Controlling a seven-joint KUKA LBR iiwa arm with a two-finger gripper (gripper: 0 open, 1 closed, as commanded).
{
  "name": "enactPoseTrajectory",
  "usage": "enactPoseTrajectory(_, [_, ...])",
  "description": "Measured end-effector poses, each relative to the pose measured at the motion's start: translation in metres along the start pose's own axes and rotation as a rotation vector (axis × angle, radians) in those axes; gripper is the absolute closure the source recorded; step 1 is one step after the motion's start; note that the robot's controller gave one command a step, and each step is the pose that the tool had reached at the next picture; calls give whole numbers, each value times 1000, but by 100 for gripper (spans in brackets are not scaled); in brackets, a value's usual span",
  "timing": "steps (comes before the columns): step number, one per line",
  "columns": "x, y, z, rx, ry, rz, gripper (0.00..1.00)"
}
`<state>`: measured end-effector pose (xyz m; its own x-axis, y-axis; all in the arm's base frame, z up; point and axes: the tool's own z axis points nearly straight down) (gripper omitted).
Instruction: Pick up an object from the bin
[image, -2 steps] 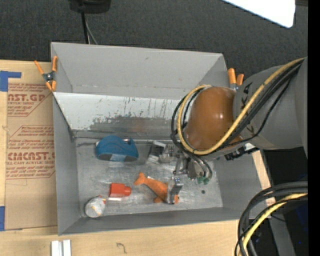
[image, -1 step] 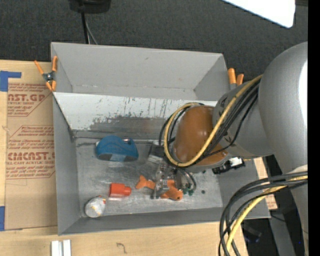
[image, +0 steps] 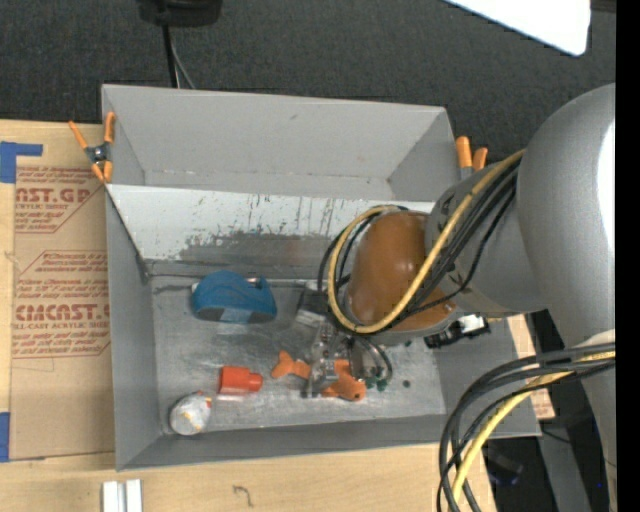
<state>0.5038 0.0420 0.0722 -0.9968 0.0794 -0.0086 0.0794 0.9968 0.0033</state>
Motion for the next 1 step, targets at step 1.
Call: enactPoseTrajectory(1, [-19, -11, -168, 2, 2, 12, 100])
